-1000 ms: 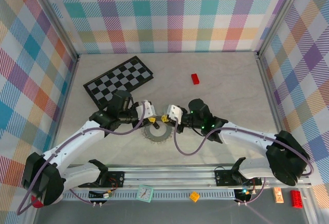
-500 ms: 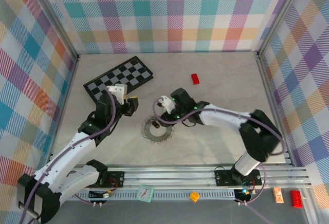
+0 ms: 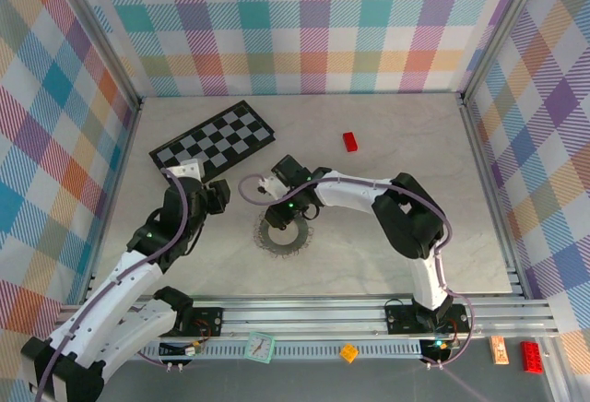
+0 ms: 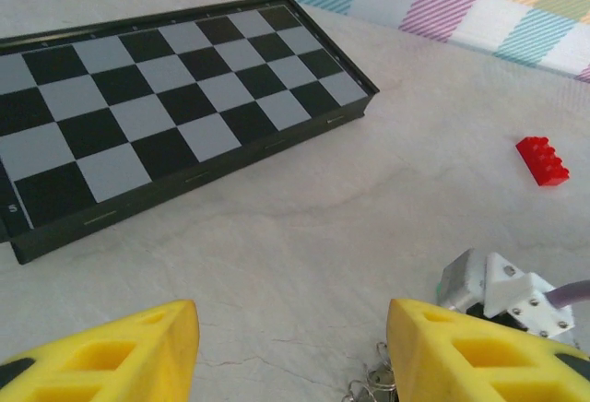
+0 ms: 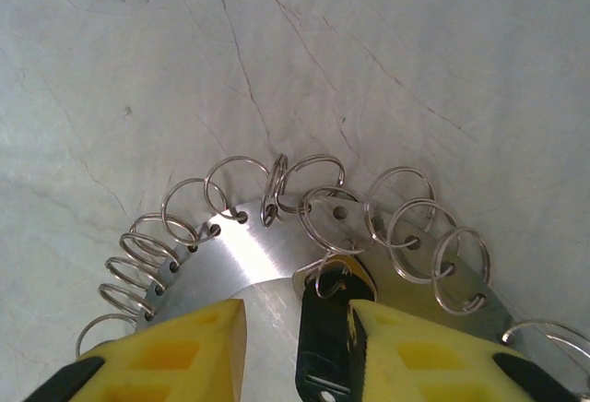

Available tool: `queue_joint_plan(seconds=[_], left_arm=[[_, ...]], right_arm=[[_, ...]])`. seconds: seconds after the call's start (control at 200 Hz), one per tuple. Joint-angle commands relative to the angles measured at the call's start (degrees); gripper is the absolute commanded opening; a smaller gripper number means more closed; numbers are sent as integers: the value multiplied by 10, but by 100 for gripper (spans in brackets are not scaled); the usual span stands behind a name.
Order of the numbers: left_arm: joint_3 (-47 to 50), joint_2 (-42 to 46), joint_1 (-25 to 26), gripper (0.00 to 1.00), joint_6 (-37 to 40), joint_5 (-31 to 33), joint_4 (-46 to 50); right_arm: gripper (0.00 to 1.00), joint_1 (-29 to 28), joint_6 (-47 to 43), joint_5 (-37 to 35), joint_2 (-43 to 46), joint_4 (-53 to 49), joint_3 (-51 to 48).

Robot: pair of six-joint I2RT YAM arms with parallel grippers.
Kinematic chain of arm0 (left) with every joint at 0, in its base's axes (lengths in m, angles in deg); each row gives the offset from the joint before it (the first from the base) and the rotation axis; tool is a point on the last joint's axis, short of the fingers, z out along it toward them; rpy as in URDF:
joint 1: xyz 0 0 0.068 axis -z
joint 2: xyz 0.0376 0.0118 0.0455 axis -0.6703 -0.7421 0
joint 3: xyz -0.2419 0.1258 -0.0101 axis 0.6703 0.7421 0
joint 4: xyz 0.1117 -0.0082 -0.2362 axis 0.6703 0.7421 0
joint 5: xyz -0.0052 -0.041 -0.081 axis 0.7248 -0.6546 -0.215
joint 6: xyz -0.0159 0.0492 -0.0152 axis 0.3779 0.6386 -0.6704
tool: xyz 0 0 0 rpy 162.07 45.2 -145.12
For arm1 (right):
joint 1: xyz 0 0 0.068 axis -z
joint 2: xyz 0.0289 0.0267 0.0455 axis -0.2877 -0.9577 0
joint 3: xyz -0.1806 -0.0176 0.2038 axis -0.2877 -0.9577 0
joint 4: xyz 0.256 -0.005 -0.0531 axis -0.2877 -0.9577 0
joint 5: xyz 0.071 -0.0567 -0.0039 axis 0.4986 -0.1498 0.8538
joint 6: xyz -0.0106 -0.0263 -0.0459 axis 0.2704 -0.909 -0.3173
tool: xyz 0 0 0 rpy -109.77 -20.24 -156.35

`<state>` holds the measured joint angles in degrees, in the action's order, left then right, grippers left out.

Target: Put the keys on the keyring

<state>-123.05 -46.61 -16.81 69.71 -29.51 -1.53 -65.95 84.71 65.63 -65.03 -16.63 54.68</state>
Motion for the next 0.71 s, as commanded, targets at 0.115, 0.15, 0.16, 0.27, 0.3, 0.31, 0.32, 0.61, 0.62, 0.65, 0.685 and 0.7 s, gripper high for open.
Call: queue_joint_plan(seconds=[0.115, 0.15, 0.16, 0.27, 0.3, 0.31, 0.32, 0.61, 0.62, 0.65, 0.685, 0.7], left_arm=[[11, 19, -8, 55, -7, 20, 21], [11, 20, -8, 55, -7, 19, 20], [11, 21, -8, 55, -7, 19, 20], [10, 21, -8, 54, -5, 17, 21], [10, 21, -8, 54, -5, 16, 21], [10, 21, -8, 54, -5, 16, 21], [10, 21, -8, 54, -5, 16, 21], [5, 21, -8, 54, 2, 13, 25], [5, 21, -8, 54, 2, 13, 25], [5, 21, -8, 54, 2, 13, 24], [5, 22, -8, 54, 2, 13, 24], [5, 22, -8, 54, 3, 14, 25]], right_arm=[[28, -6, -5, -16, -29, -38, 40], [27, -6, -4, -15, -32, -40, 44], [27, -6, -3, -14, -33, -40, 45], [25, -7, -2, -17, -40, -42, 51], [25, -7, 0, -18, -41, -42, 52], [25, -6, 0, -19, -41, -42, 53], [25, -7, 1, -20, -41, -42, 53], [18, -7, 4, -33, -49, -41, 60], [18, -7, 4, -33, -49, -41, 60], [18, -7, 4, -33, -50, -41, 61], [17, -7, 5, -32, -51, -41, 62], [17, -7, 5, -32, -51, -41, 63]])
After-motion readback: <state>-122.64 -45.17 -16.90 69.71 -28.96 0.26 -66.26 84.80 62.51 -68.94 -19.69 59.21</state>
